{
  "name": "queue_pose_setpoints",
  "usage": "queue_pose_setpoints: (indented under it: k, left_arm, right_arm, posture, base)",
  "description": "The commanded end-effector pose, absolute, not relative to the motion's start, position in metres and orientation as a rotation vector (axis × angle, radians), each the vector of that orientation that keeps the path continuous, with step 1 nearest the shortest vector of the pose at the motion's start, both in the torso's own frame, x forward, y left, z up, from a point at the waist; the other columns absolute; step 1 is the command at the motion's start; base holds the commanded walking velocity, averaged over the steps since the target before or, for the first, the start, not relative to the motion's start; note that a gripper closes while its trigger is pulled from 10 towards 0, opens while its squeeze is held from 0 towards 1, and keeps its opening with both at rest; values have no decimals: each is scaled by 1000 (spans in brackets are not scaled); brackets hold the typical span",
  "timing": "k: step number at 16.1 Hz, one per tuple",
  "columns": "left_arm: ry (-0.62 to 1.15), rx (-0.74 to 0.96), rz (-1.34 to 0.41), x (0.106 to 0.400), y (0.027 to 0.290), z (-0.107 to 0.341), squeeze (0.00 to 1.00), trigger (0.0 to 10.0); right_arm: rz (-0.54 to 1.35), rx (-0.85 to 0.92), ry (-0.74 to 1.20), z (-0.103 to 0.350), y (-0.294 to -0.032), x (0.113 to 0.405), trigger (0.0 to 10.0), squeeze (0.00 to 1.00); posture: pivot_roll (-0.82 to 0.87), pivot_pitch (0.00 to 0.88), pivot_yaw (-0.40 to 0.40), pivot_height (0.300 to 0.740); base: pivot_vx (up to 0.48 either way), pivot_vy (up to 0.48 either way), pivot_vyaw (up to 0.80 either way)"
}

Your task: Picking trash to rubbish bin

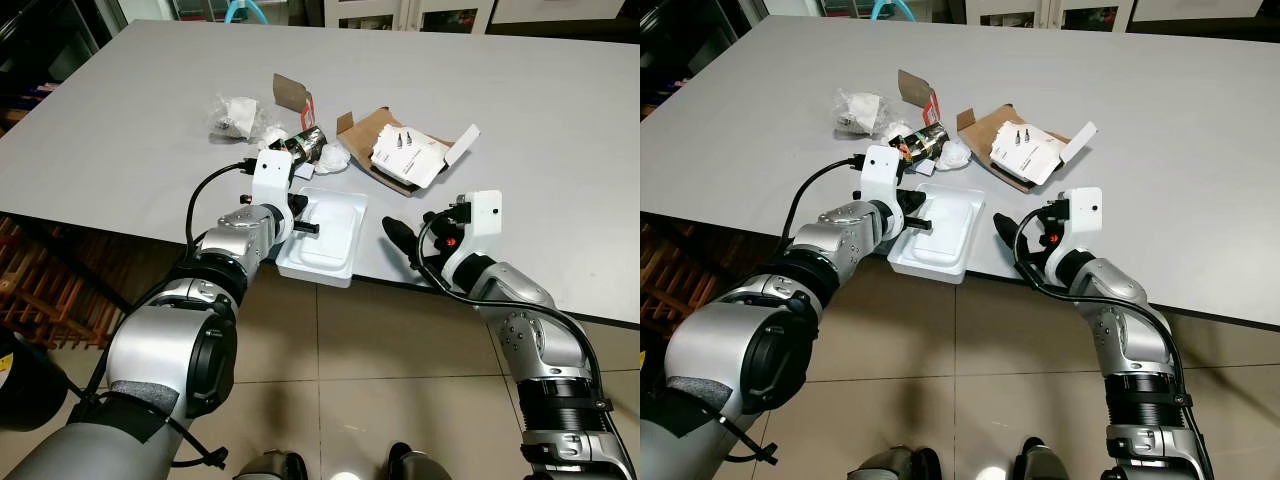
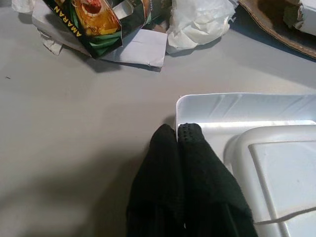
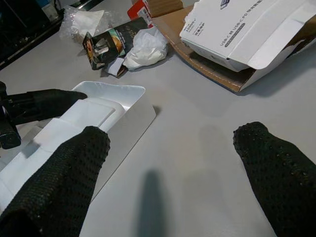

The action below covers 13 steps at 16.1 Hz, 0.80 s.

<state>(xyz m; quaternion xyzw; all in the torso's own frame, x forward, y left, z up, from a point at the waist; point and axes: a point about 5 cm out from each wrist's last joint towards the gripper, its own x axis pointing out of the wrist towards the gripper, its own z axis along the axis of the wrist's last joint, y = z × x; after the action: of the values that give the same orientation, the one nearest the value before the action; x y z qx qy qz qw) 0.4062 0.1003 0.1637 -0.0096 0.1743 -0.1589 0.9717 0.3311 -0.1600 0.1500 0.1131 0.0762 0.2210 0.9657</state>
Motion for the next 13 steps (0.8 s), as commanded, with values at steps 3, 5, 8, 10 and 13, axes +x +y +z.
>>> queue_pose_setpoints:
  k: [3, 5, 8, 10, 13]
  left_arm:
    - [382, -9, -302, 404, 105, 157, 0, 0]
    - [385, -9, -301, 404, 105, 155, 0, 0]
    - [277, 12, -285, 409, 107, 171, 0, 10000]
    - [231, 38, -283, 412, 108, 179, 0, 10000]
    - [176, 16, -300, 415, 109, 193, 0, 10000]
  right_arm:
    - [455, 237, 153, 151, -158, 330, 10000, 0]
    - [454, 236, 155, 151, -158, 331, 10000, 0]
    - [410, 244, 122, 155, -163, 334, 10000, 0]
    - [386, 256, 96, 159, -166, 336, 10000, 0]
    - [365, 262, 88, 160, -168, 339, 10000, 0]
  posture:
    - [-96, 143, 117, 740]
    - [-96, 142, 115, 740]
    - [-96, 138, 114, 740]
    - [-93, 133, 113, 740]
    - [-84, 122, 113, 740]
  base:
    - [0, 0, 0]
    - [0, 0, 0]
    - [0, 0, 0]
    - [0, 0, 0]
    - [0, 0, 0]
